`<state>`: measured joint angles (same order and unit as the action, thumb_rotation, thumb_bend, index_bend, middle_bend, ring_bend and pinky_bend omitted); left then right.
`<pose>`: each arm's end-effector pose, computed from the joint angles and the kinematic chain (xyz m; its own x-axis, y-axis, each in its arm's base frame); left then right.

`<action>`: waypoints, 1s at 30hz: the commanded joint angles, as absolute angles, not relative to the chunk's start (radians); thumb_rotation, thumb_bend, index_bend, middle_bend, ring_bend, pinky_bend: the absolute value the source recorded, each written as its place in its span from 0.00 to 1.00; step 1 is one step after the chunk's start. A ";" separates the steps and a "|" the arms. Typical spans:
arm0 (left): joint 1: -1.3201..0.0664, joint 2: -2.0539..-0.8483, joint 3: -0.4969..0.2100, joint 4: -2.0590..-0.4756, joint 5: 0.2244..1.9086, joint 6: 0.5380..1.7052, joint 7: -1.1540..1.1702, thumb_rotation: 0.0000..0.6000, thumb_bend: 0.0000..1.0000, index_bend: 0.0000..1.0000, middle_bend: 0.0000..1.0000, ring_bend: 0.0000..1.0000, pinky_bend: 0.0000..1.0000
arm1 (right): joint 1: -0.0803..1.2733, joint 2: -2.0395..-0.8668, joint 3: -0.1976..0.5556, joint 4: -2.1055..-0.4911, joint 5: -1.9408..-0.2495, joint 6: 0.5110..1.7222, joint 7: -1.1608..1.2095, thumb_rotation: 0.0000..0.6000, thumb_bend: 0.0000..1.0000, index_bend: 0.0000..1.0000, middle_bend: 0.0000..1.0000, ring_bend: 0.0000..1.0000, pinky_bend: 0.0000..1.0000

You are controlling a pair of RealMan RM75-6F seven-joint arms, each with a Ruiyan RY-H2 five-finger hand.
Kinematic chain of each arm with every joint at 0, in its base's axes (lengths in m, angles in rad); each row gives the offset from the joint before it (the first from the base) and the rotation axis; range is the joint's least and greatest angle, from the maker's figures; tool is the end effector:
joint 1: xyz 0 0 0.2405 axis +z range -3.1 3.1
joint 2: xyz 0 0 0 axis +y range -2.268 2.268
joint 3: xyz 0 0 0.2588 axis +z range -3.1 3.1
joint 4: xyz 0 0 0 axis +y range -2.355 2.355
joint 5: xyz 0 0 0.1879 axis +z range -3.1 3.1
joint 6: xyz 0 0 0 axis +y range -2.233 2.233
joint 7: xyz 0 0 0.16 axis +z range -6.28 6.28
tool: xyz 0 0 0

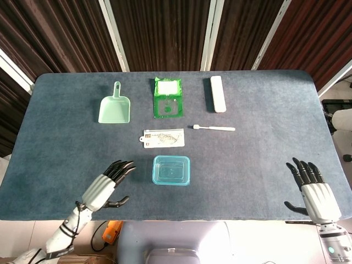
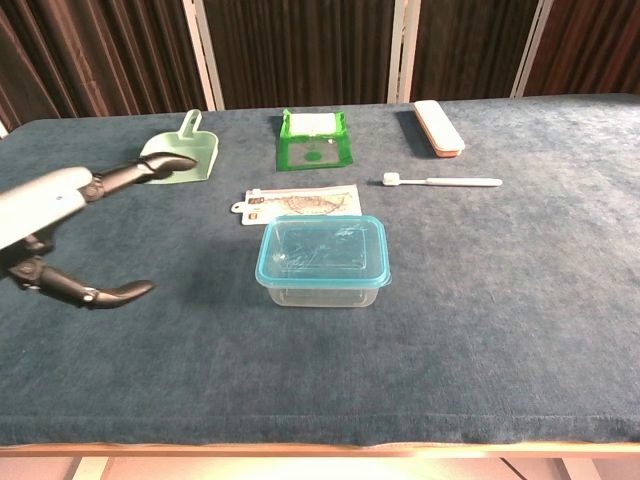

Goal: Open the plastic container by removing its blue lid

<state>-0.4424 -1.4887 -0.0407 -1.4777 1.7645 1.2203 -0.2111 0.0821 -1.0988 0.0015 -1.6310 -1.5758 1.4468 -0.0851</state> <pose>-0.1778 0.2583 0.0237 0.1623 0.2902 0.9431 0.8447 -0.5349 0.0193 -0.2987 -0.1842 0.1677 0.4826 -0.0820 0.8720 -0.8750 -0.0875 0.4761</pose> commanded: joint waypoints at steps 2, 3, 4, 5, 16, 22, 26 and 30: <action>-0.516 -1.591 -0.089 -1.425 1.688 1.128 -0.162 1.00 0.28 0.00 0.00 0.00 0.00 | 0.086 -1.092 -0.004 -1.629 -1.579 1.436 -0.078 1.00 0.16 0.00 0.00 0.00 0.00; -0.525 -1.607 -0.096 -1.416 1.675 1.116 -0.152 1.00 0.28 0.00 0.00 0.00 0.00 | 0.087 -1.091 -0.005 -1.630 -1.579 1.434 -0.075 1.00 0.16 0.00 0.00 0.00 0.00; -0.534 -1.622 -0.102 -1.406 1.663 1.105 -0.141 1.00 0.28 0.00 0.00 0.00 0.00 | 0.087 -1.089 -0.007 -1.630 -1.580 1.432 -0.071 1.00 0.16 0.00 0.00 0.00 0.00; -0.545 -1.641 -0.109 -1.392 1.646 1.091 -0.128 1.00 0.28 0.00 0.00 0.00 0.00 | 0.087 -1.085 -0.010 -1.631 -1.581 1.428 -0.065 1.00 0.16 0.00 0.00 0.00 0.00; -0.624 -1.762 -0.138 -1.274 1.547 1.003 -0.067 1.00 0.28 0.00 0.00 0.00 0.00 | 0.085 -1.063 -0.015 -1.629 -1.582 1.428 -0.023 1.00 0.16 0.00 0.00 0.00 0.00; -0.661 -1.785 -0.152 -1.244 1.508 0.967 -0.049 1.00 0.28 0.00 0.00 0.00 0.00 | 0.080 -1.055 -0.014 -1.627 -1.577 1.433 -0.009 1.00 0.16 0.00 0.00 0.00 0.00; -0.681 -1.792 -0.159 -1.238 1.485 0.951 -0.035 1.00 0.28 0.00 0.00 0.00 0.00 | 0.077 -1.052 -0.014 -1.626 -1.573 1.436 -0.004 1.00 0.16 0.00 0.00 0.00 0.00; -0.695 -1.797 -0.158 -1.235 1.467 0.937 -0.023 1.00 0.28 0.00 0.00 0.00 0.00 | 0.077 -1.051 -0.013 -1.625 -1.571 1.432 -0.004 1.00 0.16 0.00 0.00 0.00 0.00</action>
